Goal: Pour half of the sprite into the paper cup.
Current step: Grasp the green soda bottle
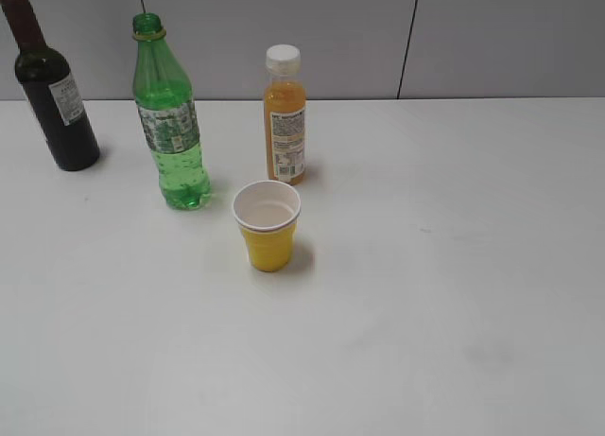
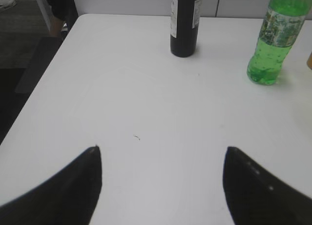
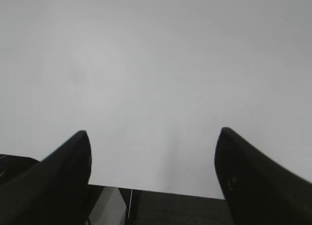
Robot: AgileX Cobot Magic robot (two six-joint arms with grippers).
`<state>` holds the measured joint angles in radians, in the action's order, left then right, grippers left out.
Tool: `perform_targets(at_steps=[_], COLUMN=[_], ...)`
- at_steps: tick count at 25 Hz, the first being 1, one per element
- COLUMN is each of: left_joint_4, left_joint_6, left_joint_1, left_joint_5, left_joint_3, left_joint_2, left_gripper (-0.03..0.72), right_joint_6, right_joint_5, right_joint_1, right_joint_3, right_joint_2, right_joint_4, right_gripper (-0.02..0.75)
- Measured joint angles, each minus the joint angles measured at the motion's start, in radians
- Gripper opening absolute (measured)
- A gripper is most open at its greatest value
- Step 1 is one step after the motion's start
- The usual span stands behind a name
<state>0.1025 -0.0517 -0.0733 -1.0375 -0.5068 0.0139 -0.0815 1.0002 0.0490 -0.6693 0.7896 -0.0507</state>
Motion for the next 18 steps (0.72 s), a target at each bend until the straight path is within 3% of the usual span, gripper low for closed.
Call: perform_targets(at_steps=[9, 18], left_joint_4=[0.000, 0.000], left_joint_6=[0.000, 0.000], left_joint_1=[0.000, 0.000], left_joint_5=[0.000, 0.000], left_joint_3=[0.000, 0.000], left_joint_2=[0.000, 0.000], left_gripper=[0.589, 0.589], right_joint_6=[0.000, 0.000], right_joint_5=[-0.012, -0.053], right_joint_1=[0.000, 0.000], right_joint_3=[0.206, 0.255], right_joint_2=[-0.317, -0.571], right_joint_4=[0.000, -0.008], right_gripper=[0.593, 0.592])
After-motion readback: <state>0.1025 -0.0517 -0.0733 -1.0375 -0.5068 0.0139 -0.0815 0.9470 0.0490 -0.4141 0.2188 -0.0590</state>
